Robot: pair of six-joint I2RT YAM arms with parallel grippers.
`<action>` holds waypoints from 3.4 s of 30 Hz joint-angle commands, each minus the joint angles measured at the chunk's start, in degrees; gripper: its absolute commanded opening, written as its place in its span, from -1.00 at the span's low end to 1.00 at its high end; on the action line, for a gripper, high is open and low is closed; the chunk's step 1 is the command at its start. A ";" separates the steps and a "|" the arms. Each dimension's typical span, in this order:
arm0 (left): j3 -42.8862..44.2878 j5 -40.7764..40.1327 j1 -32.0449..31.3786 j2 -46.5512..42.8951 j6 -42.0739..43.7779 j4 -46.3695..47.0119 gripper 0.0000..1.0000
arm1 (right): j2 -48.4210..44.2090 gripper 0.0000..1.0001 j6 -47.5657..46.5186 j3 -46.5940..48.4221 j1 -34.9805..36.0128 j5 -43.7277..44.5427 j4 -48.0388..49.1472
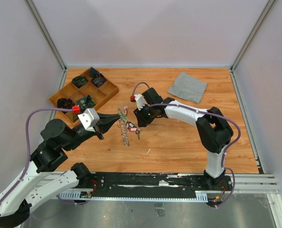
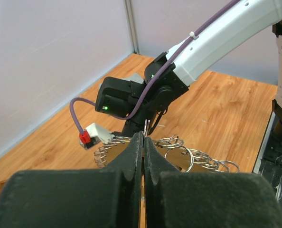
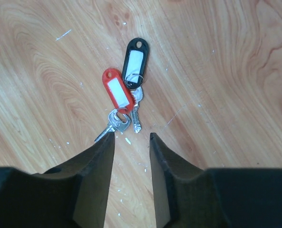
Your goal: Put the keys on the keyring
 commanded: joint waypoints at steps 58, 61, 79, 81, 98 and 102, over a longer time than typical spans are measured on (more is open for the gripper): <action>-0.53 -0.16 0.47 -1.05 0.11 3.84 -0.99 | 10.47 -0.83 2.82 10.39 11.83 20.51 -10.70; -0.51 -0.06 0.47 -1.05 0.02 4.00 -0.99 | 9.16 -0.91 2.56 9.80 11.81 20.67 -10.29; -0.61 0.91 0.47 -1.47 -0.47 5.59 -0.99 | -16.07 -0.99 2.50 -9.90 3.62 0.41 2.63; -0.69 0.84 0.46 -1.64 -0.56 5.64 -0.99 | -16.65 -0.86 1.47 -10.14 3.52 2.88 1.89; 2.29 0.21 0.47 -2.10 -0.39 5.56 -0.99 | 4.69 -0.12 4.13 10.89 14.70 25.83 -14.43; 2.20 0.12 0.45 -2.15 -0.37 5.34 -0.99 | 8.26 -0.10 3.49 13.27 15.15 28.53 -15.82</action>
